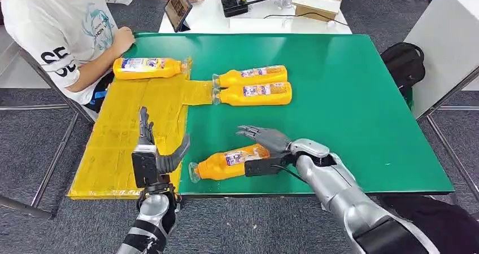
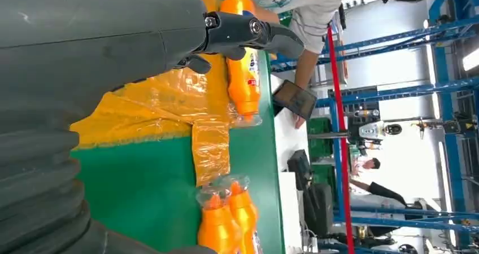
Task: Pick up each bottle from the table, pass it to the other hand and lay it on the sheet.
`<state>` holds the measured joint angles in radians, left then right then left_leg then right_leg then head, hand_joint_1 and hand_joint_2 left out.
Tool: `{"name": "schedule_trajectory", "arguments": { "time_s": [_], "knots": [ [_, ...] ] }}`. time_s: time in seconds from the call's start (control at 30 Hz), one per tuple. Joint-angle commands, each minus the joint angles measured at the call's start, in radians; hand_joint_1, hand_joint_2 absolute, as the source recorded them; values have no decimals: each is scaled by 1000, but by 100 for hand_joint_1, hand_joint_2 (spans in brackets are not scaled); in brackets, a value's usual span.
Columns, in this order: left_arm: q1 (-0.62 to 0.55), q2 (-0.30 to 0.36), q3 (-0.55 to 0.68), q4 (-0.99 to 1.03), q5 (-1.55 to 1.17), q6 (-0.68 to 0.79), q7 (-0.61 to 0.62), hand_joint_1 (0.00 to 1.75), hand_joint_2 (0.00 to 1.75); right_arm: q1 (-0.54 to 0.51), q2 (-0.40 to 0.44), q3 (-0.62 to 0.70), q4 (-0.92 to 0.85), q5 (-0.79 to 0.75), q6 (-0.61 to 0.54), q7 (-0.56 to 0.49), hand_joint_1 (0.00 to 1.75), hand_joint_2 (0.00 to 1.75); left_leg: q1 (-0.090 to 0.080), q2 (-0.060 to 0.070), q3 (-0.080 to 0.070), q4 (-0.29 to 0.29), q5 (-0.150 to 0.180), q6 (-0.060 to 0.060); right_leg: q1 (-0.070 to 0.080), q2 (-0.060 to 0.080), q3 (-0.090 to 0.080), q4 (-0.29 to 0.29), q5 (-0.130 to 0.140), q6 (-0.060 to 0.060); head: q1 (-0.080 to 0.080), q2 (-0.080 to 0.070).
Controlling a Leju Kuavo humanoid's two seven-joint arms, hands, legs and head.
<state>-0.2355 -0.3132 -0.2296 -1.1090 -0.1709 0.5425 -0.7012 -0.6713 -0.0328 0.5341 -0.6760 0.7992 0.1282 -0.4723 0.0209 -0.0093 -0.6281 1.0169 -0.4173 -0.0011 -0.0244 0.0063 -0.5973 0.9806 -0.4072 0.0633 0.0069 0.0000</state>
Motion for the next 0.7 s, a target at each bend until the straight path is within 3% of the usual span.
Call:
{"name": "schedule_trajectory", "arguments": {
  "time_s": [0.03, 0.33, 0.7],
  "knots": [
    [-41, 14, -12, 65, 7, 1, 3, 0, 175, -73, 12, 70, 87, -6, 9, -7, 0, 175, 0, 1, 2, 0, -1, 1, 0, 0, 2, 0, -1, -2, 0, 0],
    [-49, 10, -22, 85, 12, -3, 3, 0, 175, -116, 1, 146, 196, -18, 73, 47, 0, 175, 0, 1, 3, 0, -1, 1, 0, -1, 3, 0, -1, -3, 0, 0],
    [-70, 0, -39, 123, 13, -12, 3, 0, 175, -82, 37, 179, 278, -38, 72, 63, 0, 175, 0, 0, 4, -1, -1, 1, 1, -2, 5, -1, -1, -4, 0, 0]
  ]
}}
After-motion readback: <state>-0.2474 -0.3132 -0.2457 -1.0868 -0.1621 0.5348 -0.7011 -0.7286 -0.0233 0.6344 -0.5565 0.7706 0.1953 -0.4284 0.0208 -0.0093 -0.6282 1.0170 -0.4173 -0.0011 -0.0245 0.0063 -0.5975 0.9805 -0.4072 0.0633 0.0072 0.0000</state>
